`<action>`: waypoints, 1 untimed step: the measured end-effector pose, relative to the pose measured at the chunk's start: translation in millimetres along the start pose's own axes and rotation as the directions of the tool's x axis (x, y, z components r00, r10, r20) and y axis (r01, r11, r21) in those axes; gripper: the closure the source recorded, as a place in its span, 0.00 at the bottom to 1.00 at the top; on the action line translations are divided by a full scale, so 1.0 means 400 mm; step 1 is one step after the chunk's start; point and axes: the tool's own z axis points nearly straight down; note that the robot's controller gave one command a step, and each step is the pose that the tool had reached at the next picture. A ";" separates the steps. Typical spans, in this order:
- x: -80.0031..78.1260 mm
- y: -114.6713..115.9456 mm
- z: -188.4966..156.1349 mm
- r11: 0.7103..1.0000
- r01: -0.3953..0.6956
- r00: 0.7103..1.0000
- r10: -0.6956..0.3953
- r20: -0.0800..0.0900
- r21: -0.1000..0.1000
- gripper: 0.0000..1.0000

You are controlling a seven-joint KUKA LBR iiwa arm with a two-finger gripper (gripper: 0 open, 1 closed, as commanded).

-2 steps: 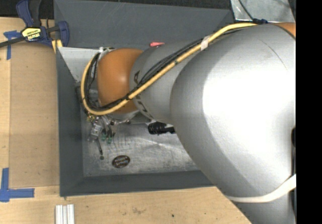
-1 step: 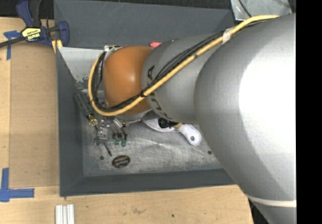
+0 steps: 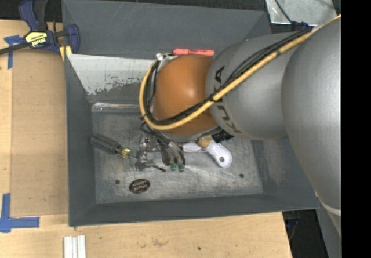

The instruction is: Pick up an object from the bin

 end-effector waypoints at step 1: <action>0.017 -0.048 -0.020 1.000 -0.028 1.000 0.028 0.001 -0.003 0.00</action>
Offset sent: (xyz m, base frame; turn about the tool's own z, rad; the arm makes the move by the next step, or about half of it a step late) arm 0.0000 0.0000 0.0000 0.0000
